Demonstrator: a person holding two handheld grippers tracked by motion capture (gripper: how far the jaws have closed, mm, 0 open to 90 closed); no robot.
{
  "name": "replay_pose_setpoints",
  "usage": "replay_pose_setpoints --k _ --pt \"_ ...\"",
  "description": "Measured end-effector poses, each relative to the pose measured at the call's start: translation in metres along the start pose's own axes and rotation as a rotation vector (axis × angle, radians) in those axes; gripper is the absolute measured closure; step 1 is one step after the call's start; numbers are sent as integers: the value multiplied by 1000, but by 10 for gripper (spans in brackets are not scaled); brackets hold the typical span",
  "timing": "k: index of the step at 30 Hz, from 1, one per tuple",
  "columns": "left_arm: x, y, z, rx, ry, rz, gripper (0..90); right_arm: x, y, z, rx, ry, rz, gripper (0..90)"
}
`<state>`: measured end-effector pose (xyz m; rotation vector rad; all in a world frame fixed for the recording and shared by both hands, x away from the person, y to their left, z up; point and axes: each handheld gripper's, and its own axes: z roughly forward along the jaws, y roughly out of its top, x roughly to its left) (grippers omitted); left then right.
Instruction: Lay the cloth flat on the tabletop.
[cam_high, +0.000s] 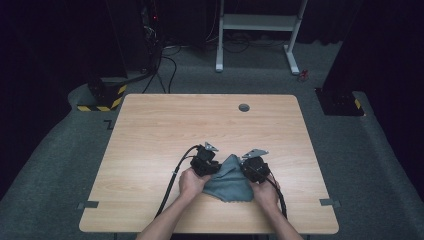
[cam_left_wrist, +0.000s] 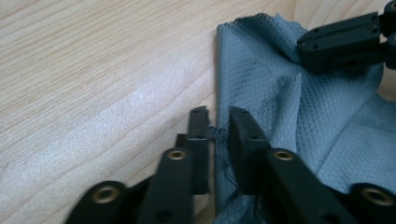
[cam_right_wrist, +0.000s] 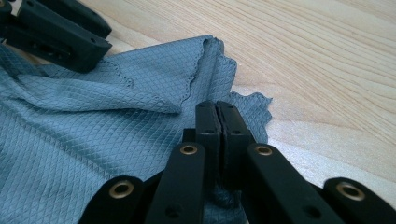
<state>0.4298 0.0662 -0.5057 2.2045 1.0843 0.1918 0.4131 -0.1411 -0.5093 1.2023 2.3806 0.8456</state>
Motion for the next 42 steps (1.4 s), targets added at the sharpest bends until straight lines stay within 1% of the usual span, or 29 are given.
replay_pose_setpoints --k 2,3,6,8,9,11,13,14,15,16,18,21,22,26,32,35,36,38,39,41,42 --pt "1 0 -3 -4 0 13 882 -1 0 0 3 3 0 881" --pt "2 1 -4 -11 -2 15 898 0 0 0 3 5 4 882" --pt "5 2 -7 -31 -12 1 900 -1 1 0 4 4 -1 882" --pt "7 2 -7 -26 -14 -2 900 -1 1 0 0 6 -4 882" --pt "7 1 -7 -29 -12 -9 900 -1 1 0 0 6 -3 882" --pt "7 1 -6 -32 -18 -10 897 -1 1 1 -1 3 -8 881" --pt "6 2 -4 -48 -13 -17 783 -1 1 0 2 4 -9 881" --pt "6 3 -2 -48 -16 -27 760 -1 1 0 1 5 -9 881" --pt "6 3 1 -33 -11 -18 754 -1 1 1 -1 3 -8 881" --pt "5 3 4 -20 -9 -23 750 -1 1 0 3 2 -6 881" --pt "3 3 6 -19 0 -9 777 0 1 0 1 -1 -12 880" --pt "0 4 6 -15 1 9 870 0 0 0 1 -2 -15 881" --pt "-1 4 6 -12 6 22 882 0 0 0 0 -3 -18 881" --pt "0 4 4 -17 8 13 888 0 0 0 -4 -2 -16 881" --pt "7 5 -8 -39 20 12 888 -1 0 1 -5 -1 -17 881" --pt "12 4 -14 -49 32 8 897 -1 0 1 -5 -2 -21 882" --pt "16 4 -17 -53 45 13 897 -1 0 1 -4 -2 -18 882" --pt "22 3 -22 -63 70 6 899 0 1 0 2 -4 -13 885" --pt "24 3 -24 -68 79 2 899 -1 2 1 1 -9 -24 889" --pt "34 1 -31 -82 114 3 900 -4 3 0 -6 -21 -16 895" --pt "36 0 -33 -90 124 -6 900 -8 4 -2 -11 -17 0 898"
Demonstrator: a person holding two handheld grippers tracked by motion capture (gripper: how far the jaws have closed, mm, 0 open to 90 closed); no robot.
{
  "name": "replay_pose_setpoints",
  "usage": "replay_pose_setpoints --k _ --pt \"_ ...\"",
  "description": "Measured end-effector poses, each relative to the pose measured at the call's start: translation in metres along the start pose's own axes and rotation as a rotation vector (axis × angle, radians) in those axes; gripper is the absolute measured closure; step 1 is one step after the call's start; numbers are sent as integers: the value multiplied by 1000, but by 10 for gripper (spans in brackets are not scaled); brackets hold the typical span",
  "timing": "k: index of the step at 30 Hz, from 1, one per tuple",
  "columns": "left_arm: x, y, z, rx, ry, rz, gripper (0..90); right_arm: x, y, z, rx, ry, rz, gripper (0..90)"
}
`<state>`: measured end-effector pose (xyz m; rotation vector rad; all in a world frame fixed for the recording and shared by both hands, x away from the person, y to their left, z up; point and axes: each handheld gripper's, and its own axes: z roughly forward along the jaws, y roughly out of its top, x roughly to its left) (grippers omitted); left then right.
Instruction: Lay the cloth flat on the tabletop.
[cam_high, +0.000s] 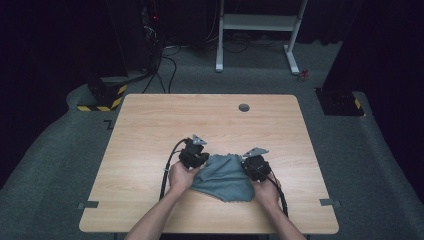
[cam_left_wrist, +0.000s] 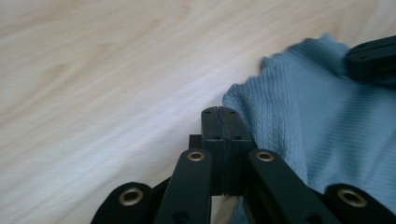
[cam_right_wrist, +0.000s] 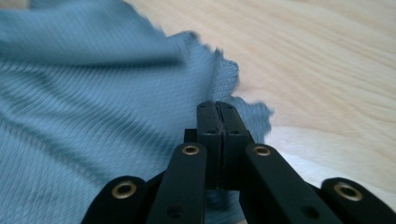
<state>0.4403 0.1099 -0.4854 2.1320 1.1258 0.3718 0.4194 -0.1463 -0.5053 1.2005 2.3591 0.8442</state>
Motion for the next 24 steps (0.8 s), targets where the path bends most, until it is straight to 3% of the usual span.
replay_pose_setpoints --k 4,6,9,13,14,18,24 --pt "20 -1 -6 -27 64 -36 900 -10 9 -4 -6 -15 13 899" --pt "27 1 -5 -25 95 -26 900 -14 15 -4 -4 -20 24 898" --pt "39 6 -4 -34 134 -24 900 -15 24 4 14 -28 31 896" --pt "54 1 1 -18 158 -74 896 -14 35 18 21 -29 36 894" --pt "55 -1 2 -17 165 -83 879 -14 37 21 20 -22 39 891" --pt "53 -12 -1 -20 159 -95 611 -11 39 29 32 -2 51 767" --pt "41 -34 -15 -10 141 -80 497 -30 29 11 -18 -19 140 780"
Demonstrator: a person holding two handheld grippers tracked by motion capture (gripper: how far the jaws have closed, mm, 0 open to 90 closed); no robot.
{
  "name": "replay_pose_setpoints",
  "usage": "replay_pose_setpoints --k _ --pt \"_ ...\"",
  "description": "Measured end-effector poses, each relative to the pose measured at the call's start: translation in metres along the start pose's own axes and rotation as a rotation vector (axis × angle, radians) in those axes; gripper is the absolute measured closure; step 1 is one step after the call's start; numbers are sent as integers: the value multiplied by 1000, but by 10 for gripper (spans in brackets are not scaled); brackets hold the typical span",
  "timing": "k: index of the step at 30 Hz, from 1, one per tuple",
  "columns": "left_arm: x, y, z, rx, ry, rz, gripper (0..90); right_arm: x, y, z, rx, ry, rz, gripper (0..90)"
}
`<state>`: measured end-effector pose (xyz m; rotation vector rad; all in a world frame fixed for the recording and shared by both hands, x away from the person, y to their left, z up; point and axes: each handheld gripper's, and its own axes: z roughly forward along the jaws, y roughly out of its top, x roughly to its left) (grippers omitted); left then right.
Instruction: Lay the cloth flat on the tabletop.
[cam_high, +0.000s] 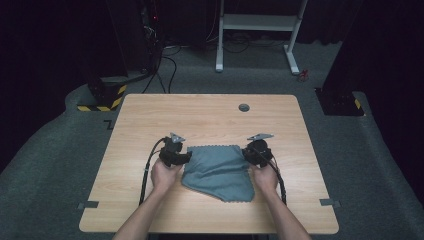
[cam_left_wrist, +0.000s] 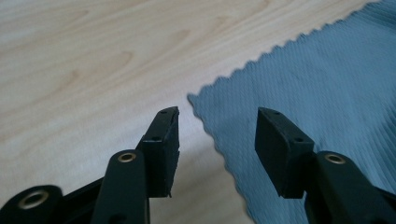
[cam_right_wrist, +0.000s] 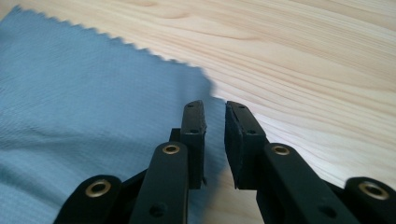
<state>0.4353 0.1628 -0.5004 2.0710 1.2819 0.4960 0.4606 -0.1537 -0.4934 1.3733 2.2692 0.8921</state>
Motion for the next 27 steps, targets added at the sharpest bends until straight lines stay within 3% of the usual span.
replay_pose_setpoints --k 1,4,6,8,10,13,15,18,23,27 --pt "-1 -6 -2 4 7 10 487 -5 -1 -1 3 -3 12 779" --pt "-2 -18 -4 3 -3 -16 469 -11 -2 2 14 -8 35 773" --pt "-2 -26 -4 8 -7 -31 458 -10 -1 6 18 -6 38 751" --pt "-3 -29 -5 -7 2 -21 450 -7 1 11 20 -9 40 738" --pt "-5 -31 -5 -12 15 6 437 -3 2 19 41 -24 26 740" --pt "-5 -38 -4 -72 13 14 428 -1 3 22 51 -32 12 811" --pt "-5 -42 -4 -95 23 7 418 1 5 23 67 -28 -35 892" --pt "-7 -42 -4 -95 28 -8 422 6 9 23 85 -72 -97 900" --pt "-7 -41 -3 -95 25 -2 426 -15 11 19 48 -88 -9 900" --pt "-7 -33 2 -82 12 -8 465 -20 9 25 62 -78 0 891"
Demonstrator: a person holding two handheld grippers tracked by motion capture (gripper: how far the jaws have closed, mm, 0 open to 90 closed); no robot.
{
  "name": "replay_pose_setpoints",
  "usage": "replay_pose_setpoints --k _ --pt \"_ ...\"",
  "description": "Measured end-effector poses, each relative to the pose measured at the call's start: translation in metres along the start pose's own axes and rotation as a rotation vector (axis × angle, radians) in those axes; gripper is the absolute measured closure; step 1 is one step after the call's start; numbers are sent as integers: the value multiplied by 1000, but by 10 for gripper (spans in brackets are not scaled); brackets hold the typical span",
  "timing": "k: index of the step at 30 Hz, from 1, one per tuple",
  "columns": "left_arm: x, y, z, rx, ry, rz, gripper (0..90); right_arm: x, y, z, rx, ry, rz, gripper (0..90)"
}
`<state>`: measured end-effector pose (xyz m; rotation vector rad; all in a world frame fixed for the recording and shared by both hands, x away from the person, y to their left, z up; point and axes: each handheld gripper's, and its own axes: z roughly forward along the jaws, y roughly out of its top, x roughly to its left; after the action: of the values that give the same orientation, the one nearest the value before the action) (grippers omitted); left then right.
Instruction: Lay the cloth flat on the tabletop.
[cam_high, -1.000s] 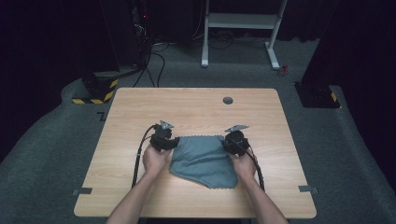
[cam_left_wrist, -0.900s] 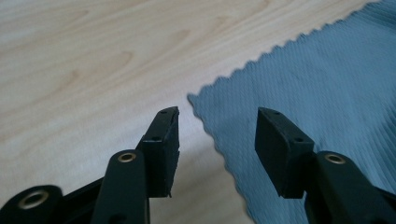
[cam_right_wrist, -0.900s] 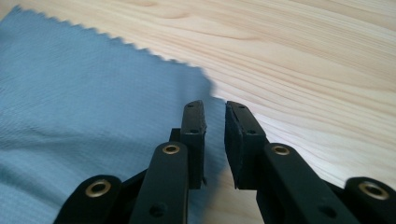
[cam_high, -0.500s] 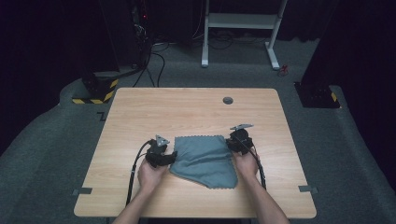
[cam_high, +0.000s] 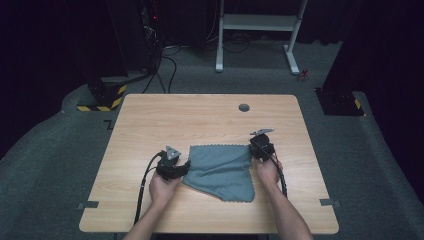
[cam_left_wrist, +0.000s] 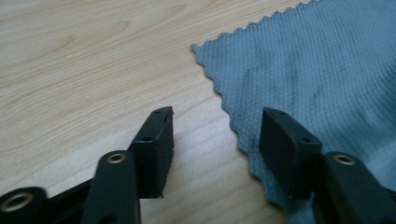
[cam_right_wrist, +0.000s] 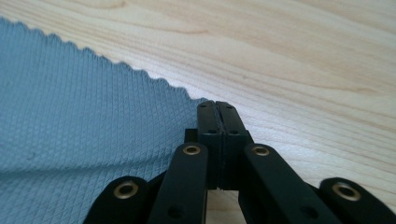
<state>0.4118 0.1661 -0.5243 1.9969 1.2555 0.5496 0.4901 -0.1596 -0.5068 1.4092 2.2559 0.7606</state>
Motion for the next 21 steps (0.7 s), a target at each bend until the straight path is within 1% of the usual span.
replay_pose_setpoints --k 1,2,3,5,6,7,8,9,11,12,13,14,15,16,17,18,19,20,21 --pt "1 5 4 7 -7 -16 467 0 0 0 -2 11 7 868" --pt "2 9 6 18 -11 -20 470 1 0 -1 -5 27 22 782" --pt "3 14 9 32 -14 -23 469 1 -1 -3 -15 24 19 748" --pt "3 22 15 53 -9 -12 474 4 -3 -13 -38 27 29 726" --pt "2 25 18 64 -8 1 484 5 -6 -19 -57 48 34 722" --pt "0 27 19 68 -5 23 494 8 -9 -24 -60 58 22 721" --pt "0 29 21 68 -15 23 543 10 -12 -26 -52 61 -3 722" --pt "-2 31 22 73 -19 32 576 12 -13 -27 -44 63 -17 723" --pt "-3 34 25 77 -39 41 687 13 -16 -24 -16 71 -30 738" --pt "-4 36 26 83 -45 53 733 12 -17 -20 2 72 -21 754" --pt "-4 36 26 84 -49 54 799 10 -17 -15 3 78 -20 822" --pt "-4 37 26 87 -53 58 842 10 -17 -14 -3 70 -16 866" --pt "-3 37 27 87 -60 50 881 9 -15 -12 1 68 -20 893" --pt "-1 37 27 85 -67 36 891 9 -12 -11 12 69 -37 898" --pt "1 38 28 82 -68 17 895 11 -10 -11 21 57 -56 900" --pt "2 38 29 81 -66 14 898 12 -7 -10 31 35 -83 900" --pt "6 40 30 82 -53 6 900 13 -5 -9 32 26 -88 900" --pt "9 43 31 78 -50 8 900 11 -1 -9 20 21 -81 900" --pt "11 45 30 67 -43 18 900 8 1 -9 -2 26 -67 900"
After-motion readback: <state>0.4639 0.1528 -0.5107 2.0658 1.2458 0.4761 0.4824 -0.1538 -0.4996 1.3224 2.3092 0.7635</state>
